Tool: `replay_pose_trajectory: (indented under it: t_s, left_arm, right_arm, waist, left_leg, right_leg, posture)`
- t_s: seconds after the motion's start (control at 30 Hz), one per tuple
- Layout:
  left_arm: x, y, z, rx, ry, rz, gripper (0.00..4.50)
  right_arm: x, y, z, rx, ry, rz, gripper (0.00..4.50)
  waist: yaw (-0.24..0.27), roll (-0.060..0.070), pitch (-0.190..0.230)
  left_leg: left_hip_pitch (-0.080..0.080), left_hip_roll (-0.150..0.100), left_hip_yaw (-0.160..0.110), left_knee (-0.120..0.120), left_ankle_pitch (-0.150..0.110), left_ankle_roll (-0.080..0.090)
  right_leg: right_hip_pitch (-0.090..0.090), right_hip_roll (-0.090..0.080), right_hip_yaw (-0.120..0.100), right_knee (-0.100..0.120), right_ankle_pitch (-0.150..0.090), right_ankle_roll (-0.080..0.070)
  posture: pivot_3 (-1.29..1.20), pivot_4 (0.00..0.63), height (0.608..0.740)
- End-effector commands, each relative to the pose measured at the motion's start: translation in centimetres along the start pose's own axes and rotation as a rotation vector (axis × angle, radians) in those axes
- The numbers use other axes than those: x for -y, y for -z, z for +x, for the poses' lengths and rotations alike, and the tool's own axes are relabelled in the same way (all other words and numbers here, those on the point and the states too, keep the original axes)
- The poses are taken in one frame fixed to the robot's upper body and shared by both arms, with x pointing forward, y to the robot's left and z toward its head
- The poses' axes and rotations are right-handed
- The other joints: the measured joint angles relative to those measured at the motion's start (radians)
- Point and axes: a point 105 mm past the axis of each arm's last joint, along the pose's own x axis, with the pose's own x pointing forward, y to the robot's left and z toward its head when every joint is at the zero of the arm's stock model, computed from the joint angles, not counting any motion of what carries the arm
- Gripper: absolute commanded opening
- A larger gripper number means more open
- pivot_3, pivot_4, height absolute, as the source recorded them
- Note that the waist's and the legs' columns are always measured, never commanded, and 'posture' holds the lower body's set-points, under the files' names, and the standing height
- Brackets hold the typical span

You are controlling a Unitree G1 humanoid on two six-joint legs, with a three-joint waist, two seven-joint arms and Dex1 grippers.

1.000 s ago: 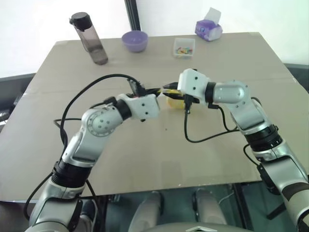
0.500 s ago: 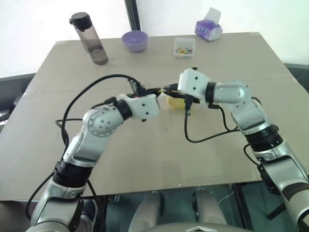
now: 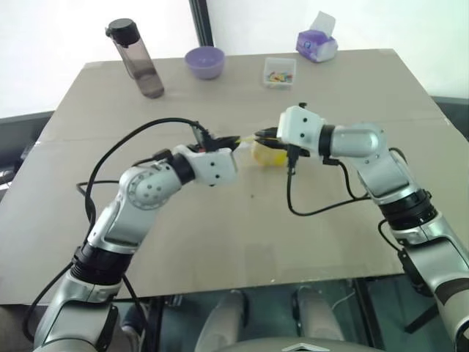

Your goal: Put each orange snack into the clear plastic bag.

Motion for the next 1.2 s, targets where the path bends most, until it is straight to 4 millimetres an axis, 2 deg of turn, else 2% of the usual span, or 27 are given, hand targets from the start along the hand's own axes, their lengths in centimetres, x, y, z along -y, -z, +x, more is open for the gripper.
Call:
replay_pose_trajectory:
  t_s: [0.03, 0.17, 0.37, 0.57, 0.63, 0.73, 0.83, 0.87, 0.97, 1.03, 1.07, 1.2]
  left_arm:
    - [-2.3, 3.4, -2.2, -0.143, -0.078, 0.017, 0.00]
    - [-2.6, 4.1, -2.8, -0.170, -0.081, 0.026, 0.00]
    - [-2.8, 4.3, -3.0, -0.182, -0.084, 0.032, 0.00]
    - [-2.9, 4.4, -3.0, -0.186, -0.091, 0.020, 0.00]
    - [-2.8, 4.4, -2.7, -0.175, -0.094, 0.000, 0.00]
    - [-2.6, 4.3, -1.6, -0.149, -0.101, -0.046, 0.00]
    - [-5.1, 5.0, 0.6, -0.167, -0.238, -0.022, 0.00]
    - [-6.5, 5.0, 1.0, -0.165, -0.304, -0.015, 0.00]
    - [-10.1, 4.2, 1.4, -0.141, -0.457, 0.017, 0.00]
    - [-11.5, 3.8, 1.1, -0.123, -0.508, 0.034, 0.00]
    - [-11.4, 3.8, 1.0, -0.122, -0.509, 0.029, 0.00]
    - [-6.1, 4.9, 0.0, -0.147, -0.332, -0.090, 0.00]
  right_arm:
    - [2.3, 2.5, -3.0, -0.104, 0.119, 0.018, 0.02]
    - [2.2, 3.7, -4.0, -0.153, 0.126, 0.028, 0.02]
    - [3.0, 6.9, -7.3, -0.293, 0.166, 0.030, 0.02]
    - [3.7, 8.7, -10.2, -0.404, 0.190, 0.033, 0.02]
    - [4.0, 9.0, -10.5, -0.417, 0.202, 0.038, 0.02]
    - [4.4, 9.1, -9.8, -0.410, 0.218, 0.027, 0.02]
    - [6.7, 8.9, -7.5, -0.341, 0.342, 0.022, 0.02]
    - [7.7, 8.8, -7.1, -0.340, 0.379, -0.005, 0.02]
    - [10.8, 7.9, -6.8, -0.315, 0.497, -0.075, 0.02]
    - [11.9, 7.3, -6.9, -0.289, 0.539, -0.091, 0.02]
    - [11.9, 7.3, -7.0, -0.283, 0.537, -0.093, 0.02]
    - [6.7, 8.2, -6.6, -0.264, 0.338, -0.006, 0.02]
  waist:
    - [0.000, 0.000, 0.000]
    - [0.000, 0.000, 0.000]
    - [0.002, 0.000, 0.000]
    - [0.000, 0.000, 0.000]
    - [0.000, 0.000, 0.000]
    - [0.002, 0.000, 0.000]
    - [0.000, 0.000, 0.000]
    - [-0.001, 0.000, 0.000]
    - [-0.003, 0.000, 0.000]
    - [-0.006, 0.000, 0.000]
    - [-0.010, 0.000, 0.000]
    - [-0.022, 0.000, -0.003]
  left_leg:
    - [0.000, 0.000, 0.000, 0.000, 0.000, 0.000]
    - [0.000, 0.000, 0.000, 0.000, 0.000, 0.000]
    - [0.000, 0.000, 0.000, 0.000, 0.000, 0.000]
    - [0.000, 0.000, 0.001, 0.000, 0.000, 0.000]
    - [0.000, 0.000, 0.001, 0.000, 0.000, 0.000]
    - [0.000, 0.000, 0.001, 0.000, 0.000, 0.000]
    - [0.000, 0.000, 0.001, 0.002, 0.000, 0.000]
    - [0.000, 0.000, 0.001, 0.003, 0.000, 0.000]
    - [-0.002, 0.000, 0.001, 0.003, 0.000, 0.000]
    - [-0.006, -0.001, 0.001, 0.002, 0.000, 0.000]
    - [-0.008, -0.001, 0.001, 0.001, 0.000, 0.000]
    - [-0.013, 0.000, 0.001, 0.003, 0.000, 0.000]
  right_leg:
    - [0.000, 0.000, 0.000, 0.000, 0.000, 0.000]
    - [0.000, 0.000, 0.000, 0.000, 0.000, 0.000]
    - [0.000, 0.000, 0.000, 0.000, 0.000, 0.000]
    - [0.000, 0.000, 0.000, 0.000, 0.000, 0.000]
    - [0.000, 0.000, 0.000, 0.000, 0.000, 0.000]
    - [0.000, 0.000, 0.001, 0.000, 0.000, 0.000]
    - [0.000, 0.000, 0.000, 0.001, 0.000, 0.000]
    - [0.000, 0.000, 0.000, 0.002, 0.001, 0.000]
    - [-0.002, 0.000, 0.001, 0.002, 0.001, 0.000]
    - [-0.005, -0.001, 0.001, -0.001, 0.001, 0.000]
    - [-0.008, -0.001, 0.001, -0.001, 0.001, 0.000]
    - [-0.012, -0.001, 0.000, 0.000, 0.001, 0.000]
  posture:
    - [0.00, 0.150, 0.740]
    - [0.00, 0.150, 0.740]
    - [0.00, 0.150, 0.740]
    - [0.00, 0.150, 0.740]
    - [0.00, 0.150, 0.740]
    - [0.00, 0.150, 0.740]
    - [0.00, 0.150, 0.740]
    - [0.00, 0.150, 0.740]
    - [0.00, 0.150, 0.740]
    - [0.00, 0.150, 0.740]
    - [0.00, 0.150, 0.740]
    - [0.00, 0.150, 0.740]
